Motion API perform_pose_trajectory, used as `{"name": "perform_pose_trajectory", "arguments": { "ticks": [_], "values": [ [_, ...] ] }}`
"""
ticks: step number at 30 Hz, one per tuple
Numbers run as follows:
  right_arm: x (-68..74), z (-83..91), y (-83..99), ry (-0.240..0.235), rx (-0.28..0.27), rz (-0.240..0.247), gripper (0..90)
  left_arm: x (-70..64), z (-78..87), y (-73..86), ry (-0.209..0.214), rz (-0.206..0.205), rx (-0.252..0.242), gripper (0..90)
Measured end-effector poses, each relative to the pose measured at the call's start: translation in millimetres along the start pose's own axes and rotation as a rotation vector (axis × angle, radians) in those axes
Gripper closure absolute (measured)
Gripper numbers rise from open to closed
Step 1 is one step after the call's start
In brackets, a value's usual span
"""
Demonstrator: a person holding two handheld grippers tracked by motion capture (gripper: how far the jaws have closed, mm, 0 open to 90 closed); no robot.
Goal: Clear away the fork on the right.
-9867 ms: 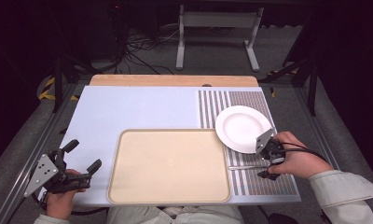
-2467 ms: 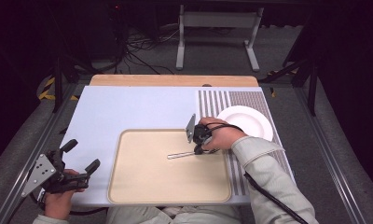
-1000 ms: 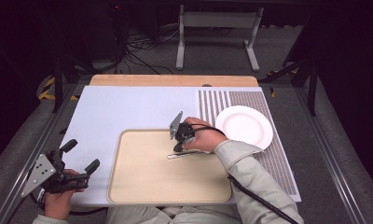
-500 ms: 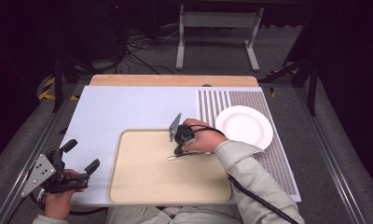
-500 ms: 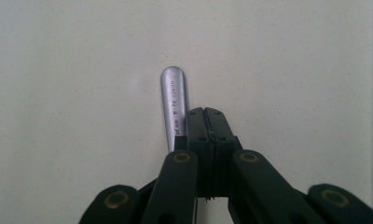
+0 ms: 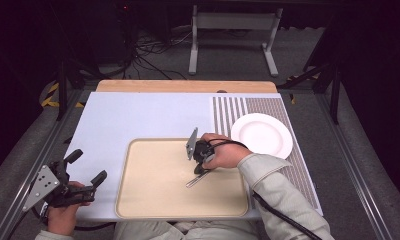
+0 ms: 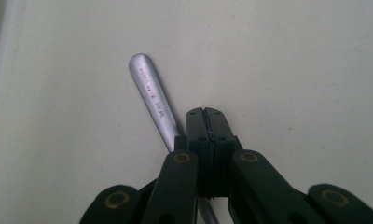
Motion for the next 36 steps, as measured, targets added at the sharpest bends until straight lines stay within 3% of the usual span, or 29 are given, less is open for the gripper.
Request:
{"name": "perform_pose_trajectory", "arguments": {
  "ticks": [21, 36],
  "values": [
    [30.1, 1.9, 27.7, -0.066, 0.043, -0.012, 90.0, -0.4, -1.0, 0.1, -0.003, -0.002, 0.001, 1.0],
    [41.7, 5.5, 46.0, -0.07, 0.042, -0.041, 90.0, -0.9, -2.3, 0.5, 0.0, -0.002, 0.005, 1.1]
  ]
}}
Point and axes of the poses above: each handheld gripper's, and its own axes: z roughly backward along the jaws, y roughly out of its underside, x roughly to its left, the point moved 2 cm from there along -z, roughly forward along the jaws, and after that the axes turned 11 degrees about -y, right-handed, at the moved point
